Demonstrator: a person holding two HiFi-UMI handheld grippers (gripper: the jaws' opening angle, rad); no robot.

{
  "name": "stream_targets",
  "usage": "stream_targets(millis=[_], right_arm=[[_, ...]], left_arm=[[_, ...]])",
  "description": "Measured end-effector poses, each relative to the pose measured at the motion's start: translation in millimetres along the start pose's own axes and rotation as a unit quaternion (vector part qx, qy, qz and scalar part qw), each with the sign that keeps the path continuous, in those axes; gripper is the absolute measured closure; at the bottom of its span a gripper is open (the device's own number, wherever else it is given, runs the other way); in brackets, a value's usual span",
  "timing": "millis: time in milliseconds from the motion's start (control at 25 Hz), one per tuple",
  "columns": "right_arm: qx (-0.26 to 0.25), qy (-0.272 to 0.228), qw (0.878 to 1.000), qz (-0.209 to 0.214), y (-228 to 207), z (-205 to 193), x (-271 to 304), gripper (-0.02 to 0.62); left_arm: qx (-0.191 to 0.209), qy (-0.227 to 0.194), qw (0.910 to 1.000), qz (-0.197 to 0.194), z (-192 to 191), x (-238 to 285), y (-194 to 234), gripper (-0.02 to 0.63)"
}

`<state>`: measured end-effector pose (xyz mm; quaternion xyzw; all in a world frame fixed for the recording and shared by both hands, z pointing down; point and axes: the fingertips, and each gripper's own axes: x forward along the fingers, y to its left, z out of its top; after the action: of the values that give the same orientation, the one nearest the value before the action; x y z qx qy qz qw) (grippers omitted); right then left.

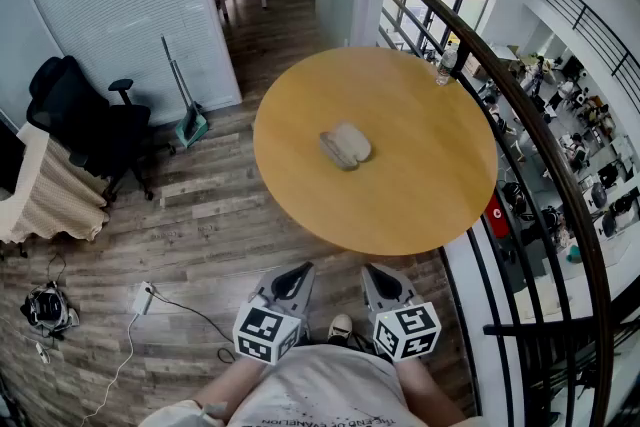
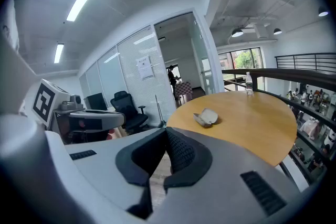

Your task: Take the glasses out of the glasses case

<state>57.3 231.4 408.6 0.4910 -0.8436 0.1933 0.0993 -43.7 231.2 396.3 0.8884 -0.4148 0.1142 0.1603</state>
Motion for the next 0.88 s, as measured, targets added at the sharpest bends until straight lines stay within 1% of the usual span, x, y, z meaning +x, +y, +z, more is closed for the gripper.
stream_targets(millis=[400,600,720,880], right_arm=[[0.002,0.003,1.0,0.0,4.7,-3.8,1.0,0.569],[-0.017,-0.015,0.999,0.033,21.9,4.8,3.1,0.569],[-0.027,-0.011,0.999,0.023,24.0,5.4,5.7,0.569],[-0.012,-0.005,1.0,0.006,21.8,5.7,11.4,0.569]], left_arm=[[0.002,0.001,1.0,-0.007,-2.6,-3.7,2.5,0.58],[0.003,0.002,0.9998,-0.017,-6.1,-7.1,4.8,0.58],[0.006,-0.001,0.9997,-0.023,-4.4,-9.6,5.0,0.58],[0.007,-0.007,0.9996,-0.027,-1.2,-16.1,15.8,0.581]])
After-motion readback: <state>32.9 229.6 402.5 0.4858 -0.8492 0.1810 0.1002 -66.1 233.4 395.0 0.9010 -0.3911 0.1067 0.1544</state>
